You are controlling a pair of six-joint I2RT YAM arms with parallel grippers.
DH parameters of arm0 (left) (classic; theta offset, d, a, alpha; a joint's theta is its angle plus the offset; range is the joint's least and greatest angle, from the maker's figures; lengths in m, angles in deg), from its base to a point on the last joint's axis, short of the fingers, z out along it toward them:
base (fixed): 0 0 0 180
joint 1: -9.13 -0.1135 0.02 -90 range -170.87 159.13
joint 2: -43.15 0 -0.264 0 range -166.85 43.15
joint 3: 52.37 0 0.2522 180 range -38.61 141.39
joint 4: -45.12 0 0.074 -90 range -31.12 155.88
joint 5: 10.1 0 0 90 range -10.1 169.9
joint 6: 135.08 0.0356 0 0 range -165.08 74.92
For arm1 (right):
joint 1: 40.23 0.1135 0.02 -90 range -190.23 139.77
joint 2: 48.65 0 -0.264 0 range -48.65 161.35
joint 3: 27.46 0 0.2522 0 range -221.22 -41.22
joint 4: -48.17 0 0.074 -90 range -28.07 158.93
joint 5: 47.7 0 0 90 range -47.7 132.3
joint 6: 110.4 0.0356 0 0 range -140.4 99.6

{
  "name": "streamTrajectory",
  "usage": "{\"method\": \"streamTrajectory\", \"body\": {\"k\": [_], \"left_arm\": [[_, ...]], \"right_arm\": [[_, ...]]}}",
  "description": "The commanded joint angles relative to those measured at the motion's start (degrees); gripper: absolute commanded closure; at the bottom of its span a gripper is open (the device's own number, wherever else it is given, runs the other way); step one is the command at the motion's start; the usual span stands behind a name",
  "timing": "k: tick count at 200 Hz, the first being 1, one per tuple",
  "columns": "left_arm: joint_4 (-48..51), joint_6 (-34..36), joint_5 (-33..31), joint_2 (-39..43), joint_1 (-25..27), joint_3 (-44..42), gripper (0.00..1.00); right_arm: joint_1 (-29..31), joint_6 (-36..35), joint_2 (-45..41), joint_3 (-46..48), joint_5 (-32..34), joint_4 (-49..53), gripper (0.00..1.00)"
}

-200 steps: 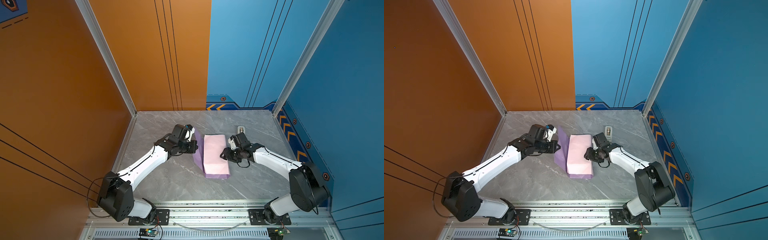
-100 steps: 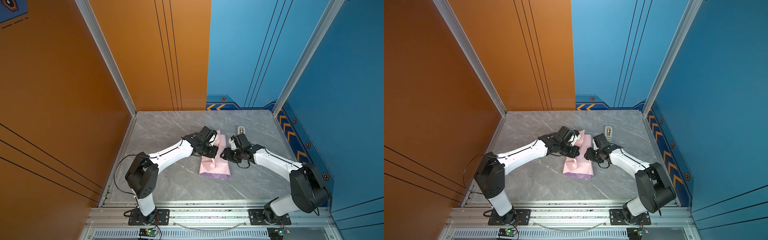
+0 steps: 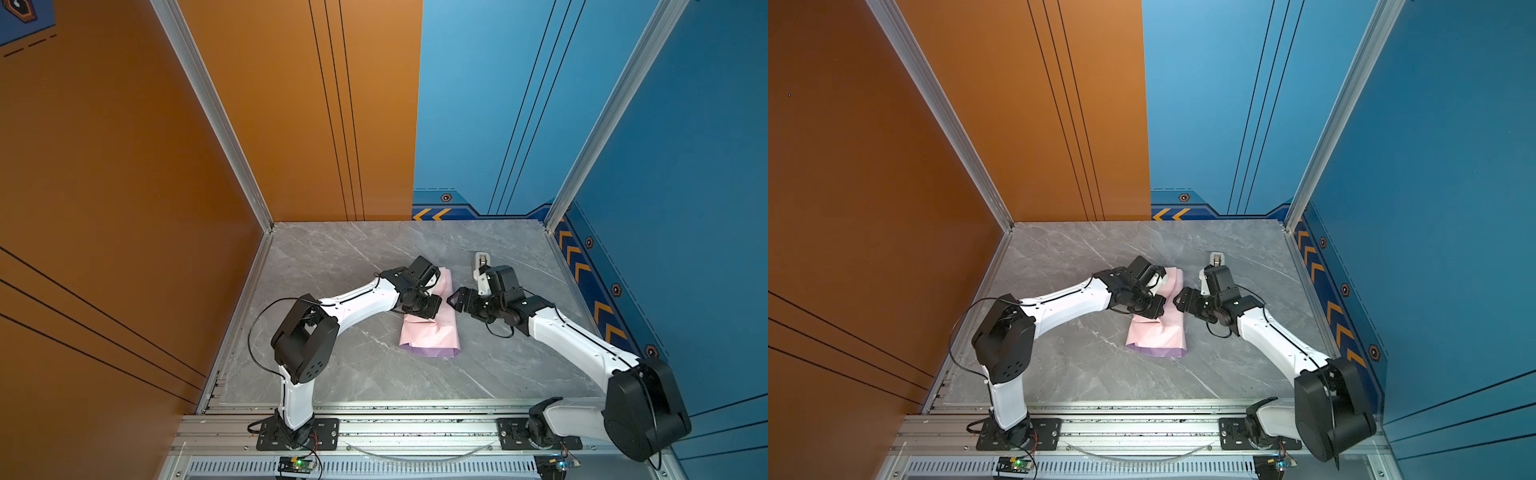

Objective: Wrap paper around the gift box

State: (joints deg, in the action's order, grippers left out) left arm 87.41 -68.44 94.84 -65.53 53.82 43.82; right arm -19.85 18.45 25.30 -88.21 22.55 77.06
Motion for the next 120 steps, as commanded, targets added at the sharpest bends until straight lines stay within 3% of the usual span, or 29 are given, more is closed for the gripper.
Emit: {"method": "streamTrajectory", "body": {"k": [1, 120], "left_arm": [[2.48, 0.86, -0.88, -1.44, 0.31, 1.67, 0.94], [4.31, 2.00, -1.49, -2.61, 0.60, 2.58, 0.90]], "right_arm": [[-0.86, 0.19, 0.43, -0.74, -0.91, -0.21, 0.11], [-0.34, -1.02, 17.48, -13.63, -1.27, 2.89, 0.10]]}}
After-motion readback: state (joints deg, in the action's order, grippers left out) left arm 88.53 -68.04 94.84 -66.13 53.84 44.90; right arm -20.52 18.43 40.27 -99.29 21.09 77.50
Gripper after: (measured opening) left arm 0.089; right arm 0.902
